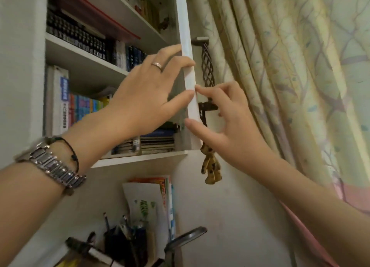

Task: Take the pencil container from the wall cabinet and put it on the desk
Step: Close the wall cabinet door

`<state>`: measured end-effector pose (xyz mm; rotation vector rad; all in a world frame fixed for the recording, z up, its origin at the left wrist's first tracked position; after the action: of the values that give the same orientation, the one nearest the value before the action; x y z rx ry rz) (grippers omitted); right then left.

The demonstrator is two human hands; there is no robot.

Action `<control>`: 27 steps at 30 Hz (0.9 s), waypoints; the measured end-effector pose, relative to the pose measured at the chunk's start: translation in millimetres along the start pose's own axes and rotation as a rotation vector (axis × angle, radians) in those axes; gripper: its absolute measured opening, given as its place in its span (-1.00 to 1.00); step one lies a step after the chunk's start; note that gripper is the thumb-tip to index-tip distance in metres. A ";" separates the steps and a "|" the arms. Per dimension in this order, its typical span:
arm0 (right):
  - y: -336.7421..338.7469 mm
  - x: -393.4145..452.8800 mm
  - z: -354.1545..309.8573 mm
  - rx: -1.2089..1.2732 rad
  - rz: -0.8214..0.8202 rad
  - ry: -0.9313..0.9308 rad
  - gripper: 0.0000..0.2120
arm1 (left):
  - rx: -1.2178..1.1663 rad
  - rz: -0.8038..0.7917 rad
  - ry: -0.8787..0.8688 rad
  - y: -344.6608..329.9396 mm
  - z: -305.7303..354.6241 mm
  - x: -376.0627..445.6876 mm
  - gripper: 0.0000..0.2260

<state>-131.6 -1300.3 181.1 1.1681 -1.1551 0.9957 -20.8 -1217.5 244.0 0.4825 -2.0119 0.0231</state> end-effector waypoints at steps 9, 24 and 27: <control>-68.7 12.6 -31.2 0.222 -0.080 0.033 -0.42 | 0.087 -0.097 0.085 13.8 -67.6 -48.0 -0.54; -126.6 23.7 -45.6 0.332 -0.136 0.034 -0.09 | 0.243 -0.192 0.151 22.3 -121.3 -82.7 -0.53; -138.4 23.8 -48.0 0.318 -0.170 0.042 -0.04 | 0.276 -0.212 0.169 22.1 -129.7 -87.0 -0.52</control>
<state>14.2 -1272.6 182.7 1.4642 -0.8672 1.0913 116.4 -1140.2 235.5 0.8396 -1.7912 0.2068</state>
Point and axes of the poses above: each hand's wrist, its own x-axis towards the middle knuckle, its own y-axis out of the back of the hand, z = x × y, the point moved 5 cm from there along x, towards the middle knuckle, and after that the axes turned 7 degrees about x, right-handed, at the moved point
